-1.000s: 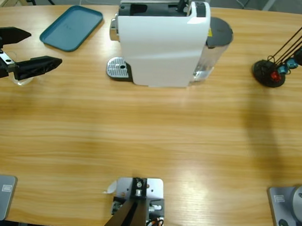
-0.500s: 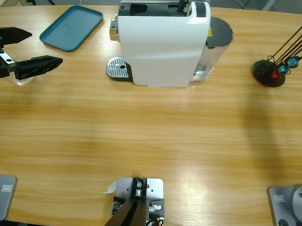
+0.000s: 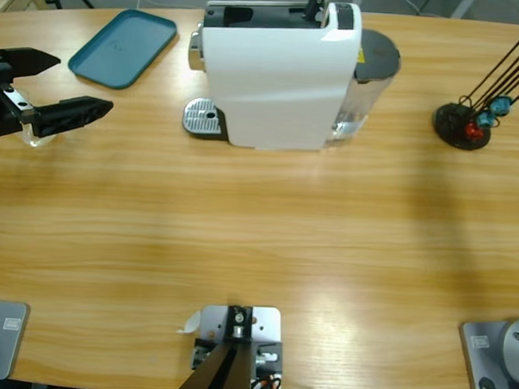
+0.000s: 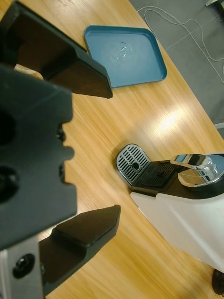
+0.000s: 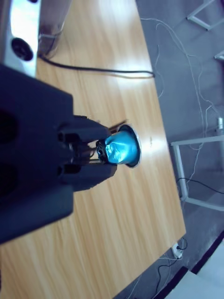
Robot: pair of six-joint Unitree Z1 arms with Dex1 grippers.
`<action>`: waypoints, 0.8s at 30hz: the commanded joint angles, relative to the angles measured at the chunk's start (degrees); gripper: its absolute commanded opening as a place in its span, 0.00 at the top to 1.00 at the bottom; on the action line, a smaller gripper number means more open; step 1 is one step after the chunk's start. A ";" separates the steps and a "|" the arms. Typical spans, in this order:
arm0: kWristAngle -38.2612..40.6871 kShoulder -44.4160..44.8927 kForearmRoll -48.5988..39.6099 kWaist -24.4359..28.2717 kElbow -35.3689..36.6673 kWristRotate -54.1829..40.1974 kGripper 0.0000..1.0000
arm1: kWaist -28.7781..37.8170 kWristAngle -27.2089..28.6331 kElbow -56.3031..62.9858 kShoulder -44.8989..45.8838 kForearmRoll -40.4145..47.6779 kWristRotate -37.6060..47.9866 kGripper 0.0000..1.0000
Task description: Pour coffee
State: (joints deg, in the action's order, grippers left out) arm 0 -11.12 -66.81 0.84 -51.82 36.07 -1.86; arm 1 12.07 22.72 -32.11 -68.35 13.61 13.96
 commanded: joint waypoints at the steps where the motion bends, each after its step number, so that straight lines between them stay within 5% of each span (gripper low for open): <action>1: 0.66 -1.17 0.65 0.23 -2.16 0.61 0.00 | 4.67 0.54 -4.47 4.77 -6.81 -2.81 1.00; 11: 0.40 -0.32 0.41 0.25 -1.43 0.31 0.00 | 21.07 -27.09 -5.73 8.37 -17.39 -16.10 1.00; 24: -1.75 3.74 -2.60 0.27 -3.22 0.28 0.00 | 34.97 -37.83 -30.39 -17.03 -23.23 -28.65 1.00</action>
State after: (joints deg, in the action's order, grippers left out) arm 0 -11.68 -66.24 0.02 -51.82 35.87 -1.85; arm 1 43.75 -12.36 -50.19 -71.81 -6.83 -8.90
